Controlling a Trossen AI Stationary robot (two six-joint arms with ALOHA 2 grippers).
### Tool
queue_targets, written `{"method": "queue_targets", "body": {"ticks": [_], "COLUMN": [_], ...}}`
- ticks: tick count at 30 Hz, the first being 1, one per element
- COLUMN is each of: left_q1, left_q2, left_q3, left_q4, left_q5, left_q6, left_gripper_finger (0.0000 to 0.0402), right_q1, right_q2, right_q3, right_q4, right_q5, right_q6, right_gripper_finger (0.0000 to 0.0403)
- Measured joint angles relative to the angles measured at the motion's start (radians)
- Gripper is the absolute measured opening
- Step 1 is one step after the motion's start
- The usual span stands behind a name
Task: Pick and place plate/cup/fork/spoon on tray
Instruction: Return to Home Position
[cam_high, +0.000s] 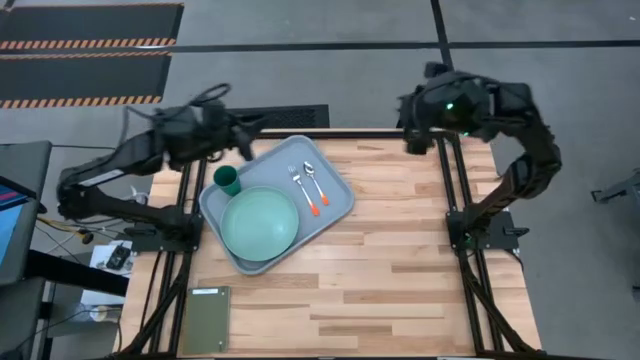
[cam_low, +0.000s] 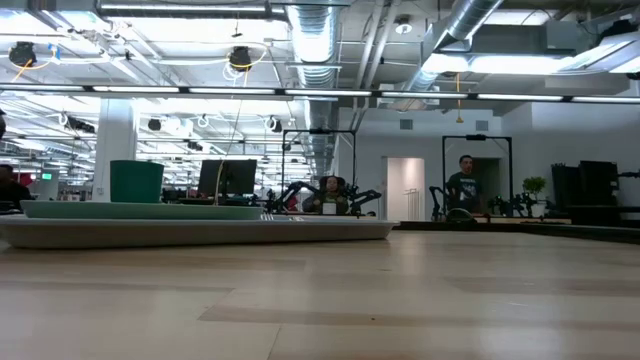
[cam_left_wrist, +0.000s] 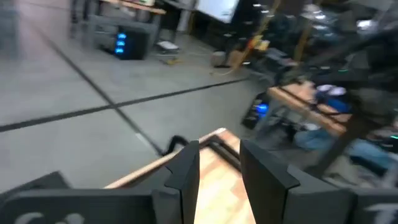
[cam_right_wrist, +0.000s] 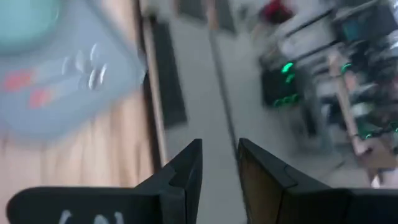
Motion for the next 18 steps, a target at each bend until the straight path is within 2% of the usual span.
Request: {"method": "queue_targets", "body": {"ticks": [1,2,3,5,7,9,13,16,18], "left_q1": [-0.004,-0.007,-0.01,-0.012,-0.012,-0.012,-0.012,-0.013,-0.017], "left_q2": [-0.025,-0.046,-0.064,-0.101,-0.135,-0.187,-0.326,-0.462,-0.544], "left_q3": [0.0,0.0,0.0,-0.01,-0.032,-0.085,-0.267,-0.452,-0.57], "left_q4": [-0.009,-0.008,-0.006,-0.018,-0.015,-0.014,0.046,0.212,0.316], "left_q5": [0.022,0.047,0.081,0.138,0.15,0.149,0.119,0.126,0.152], "left_q6": [0.008,0.05,0.105,0.149,0.143,0.137,0.076,0.038,0.013], "left_gripper_finger": [0.01,0.01,0.01,0.01,0.01,0.01,0.01,0.01,0.01], "right_q1": [-0.016,-0.042,-0.075,-0.186,-0.339,-0.488,-0.681,-0.783,-0.845], "right_q2": [-0.014,-0.027,-0.044,-0.078,-0.121,-0.175,-0.28,-0.355,-0.415], "right_q3": [-0.001,-0.002,-0.003,-0.003,-0.02,-0.053,-0.163,-0.304,-0.433], "right_q4": [-0.038,-0.086,-0.111,-0.086,-0.061,-0.057,0.017,0.102,0.183], "right_q5": [0.016,-0.018,-0.102,-0.384,-0.717,-0.921,-1.084,-1.308,-1.417], "right_q6": [0.014,0.0,-0.014,0.018,0.056,0.059,0.063,0.063,0.078], "right_gripper_finger": [0.0127,0.0127,0.0127,0.0127,0.0127,0.0127,0.0127,0.0127,0.0127]}}
